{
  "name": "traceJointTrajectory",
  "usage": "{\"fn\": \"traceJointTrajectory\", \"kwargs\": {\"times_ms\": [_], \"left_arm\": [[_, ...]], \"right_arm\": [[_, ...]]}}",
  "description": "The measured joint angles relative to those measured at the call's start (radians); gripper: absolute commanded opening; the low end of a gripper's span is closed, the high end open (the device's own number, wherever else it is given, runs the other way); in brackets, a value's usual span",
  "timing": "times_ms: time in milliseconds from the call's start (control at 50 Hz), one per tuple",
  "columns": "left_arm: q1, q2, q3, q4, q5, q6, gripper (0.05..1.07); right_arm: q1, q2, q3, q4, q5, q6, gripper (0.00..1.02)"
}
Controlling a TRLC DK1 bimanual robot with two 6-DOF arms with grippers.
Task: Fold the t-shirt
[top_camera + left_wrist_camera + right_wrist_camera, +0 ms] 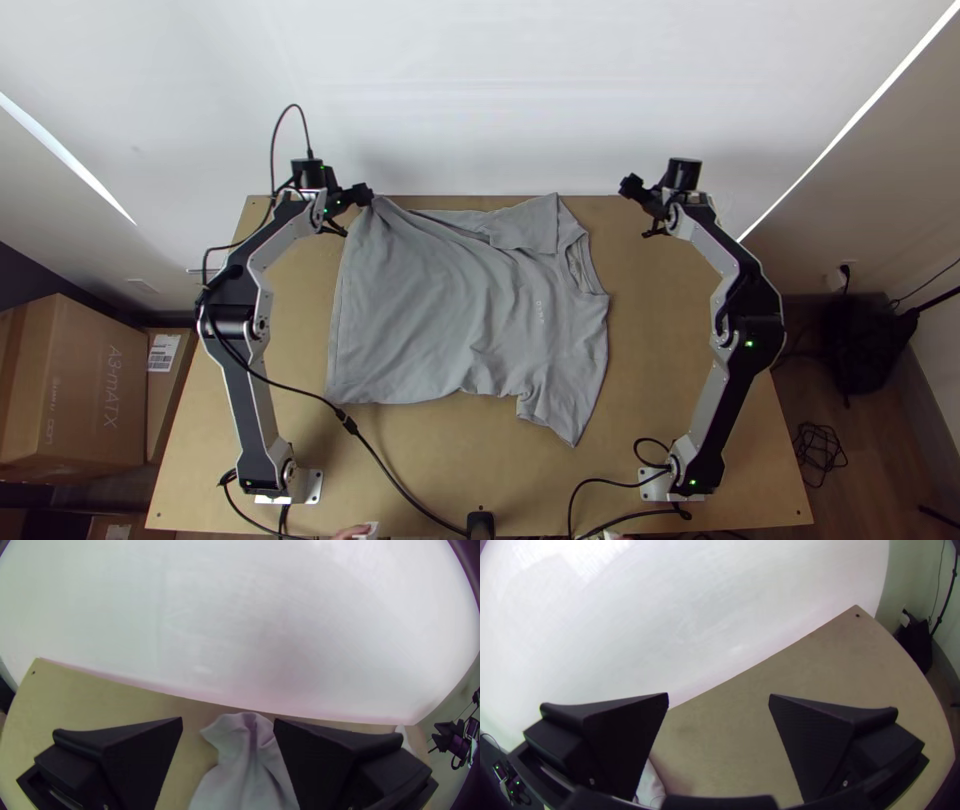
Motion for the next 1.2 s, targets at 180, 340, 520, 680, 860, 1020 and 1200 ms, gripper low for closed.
{"fn": "traceJointTrajectory", "kwargs": {"times_ms": [180, 340, 520, 680, 860, 1020, 1200], "left_arm": [[0.010, -0.190, -0.058, -0.042, 0.001, -0.006, 1.03], [0.009, -0.398, -0.090, -0.127, 0.023, -0.030, 1.03], [0.009, -0.636, -0.191, -0.170, 0.049, -0.042, 1.03], [0.010, -0.798, -0.272, -0.222, 0.057, -0.047, 1.03], [0.010, -0.949, -0.356, -0.284, 0.057, -0.047, 1.03], [0.010, -1.050, -0.412, -0.314, 0.057, -0.047, 1.03], [0.010, -1.114, -0.465, -0.329, 0.057, -0.047, 1.03]], "right_arm": [[-0.003, -0.196, -0.077, -0.130, -0.002, 0.015, 0.99], [-0.002, -0.396, -0.081, -0.407, -0.078, 0.023, 0.99], [-0.002, -0.617, -0.215, -0.576, -0.148, 0.027, 0.99], [-0.002, -0.805, -0.423, -0.685, -0.187, 0.048, 0.98], [0.010, -0.988, -0.639, -0.817, -0.235, 0.094, 0.98], [0.050, -1.114, -0.792, -0.866, -0.284, 0.097, 0.89], [0.190, -1.217, -0.923, -0.915, -0.302, 0.097, 0.89]]}}
